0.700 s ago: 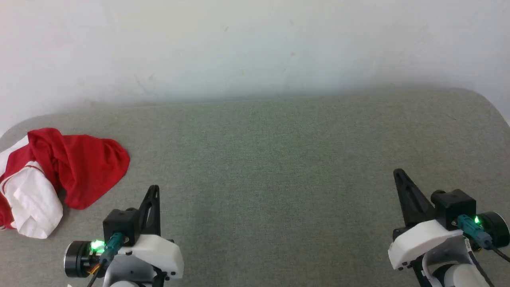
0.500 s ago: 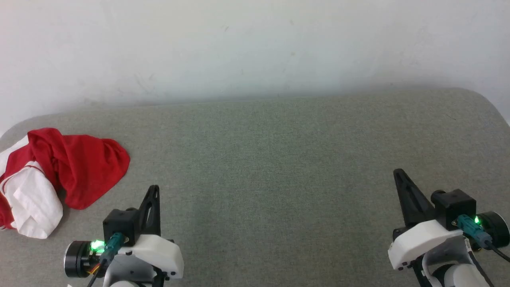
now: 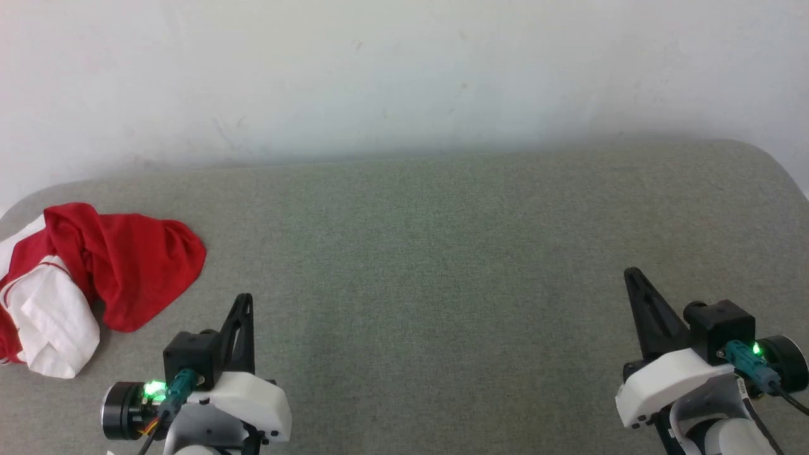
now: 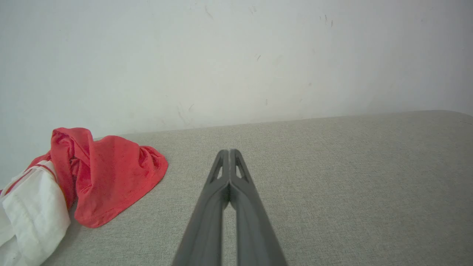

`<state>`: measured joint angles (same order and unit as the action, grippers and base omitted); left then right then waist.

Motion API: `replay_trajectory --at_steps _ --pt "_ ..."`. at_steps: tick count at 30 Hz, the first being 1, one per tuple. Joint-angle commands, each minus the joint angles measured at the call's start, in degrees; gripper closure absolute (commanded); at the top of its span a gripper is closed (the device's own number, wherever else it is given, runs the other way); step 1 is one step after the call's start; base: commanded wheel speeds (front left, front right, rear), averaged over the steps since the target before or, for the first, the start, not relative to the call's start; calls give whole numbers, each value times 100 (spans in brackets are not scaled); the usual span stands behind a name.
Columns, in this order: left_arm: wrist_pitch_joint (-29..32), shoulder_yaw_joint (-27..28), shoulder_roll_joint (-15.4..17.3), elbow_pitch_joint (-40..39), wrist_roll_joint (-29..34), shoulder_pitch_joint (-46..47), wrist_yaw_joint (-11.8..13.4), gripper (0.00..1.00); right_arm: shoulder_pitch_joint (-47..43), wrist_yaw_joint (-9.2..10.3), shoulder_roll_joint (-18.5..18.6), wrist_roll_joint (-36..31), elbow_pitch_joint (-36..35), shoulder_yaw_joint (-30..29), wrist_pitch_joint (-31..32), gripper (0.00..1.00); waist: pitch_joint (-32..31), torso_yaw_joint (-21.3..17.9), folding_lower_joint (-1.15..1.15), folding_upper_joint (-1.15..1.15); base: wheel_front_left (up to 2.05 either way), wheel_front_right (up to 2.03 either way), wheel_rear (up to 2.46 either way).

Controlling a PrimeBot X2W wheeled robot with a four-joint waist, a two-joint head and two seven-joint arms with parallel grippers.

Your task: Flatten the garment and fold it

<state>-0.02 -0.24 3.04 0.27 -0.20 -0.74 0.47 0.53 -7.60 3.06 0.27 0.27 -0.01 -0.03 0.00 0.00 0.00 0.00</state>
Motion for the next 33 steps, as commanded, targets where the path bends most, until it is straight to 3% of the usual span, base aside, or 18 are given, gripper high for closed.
replay_trajectory --at_steps 1,8,9,33 --pt "2 24 -16 -27 20 74 -47 100 -53 11 -18 -27 -27 1 3 100 0 0 0 0 0 0 0" --pt "2 24 -16 -27 20 74 -47 100 -53 11 -18 -27 -27 1 3 100 0 0 0 0 0 0 0" --pt "0 0 0 0 0 0 0 0 0 0 0 0 -1 0 0 0 0 0 0 0 0 0 0" --pt "-229 39 -1 28 -172 -55 -101 0 -12 2 1 224 89 -293 -229 0 15 8 0 0 0 0 0"
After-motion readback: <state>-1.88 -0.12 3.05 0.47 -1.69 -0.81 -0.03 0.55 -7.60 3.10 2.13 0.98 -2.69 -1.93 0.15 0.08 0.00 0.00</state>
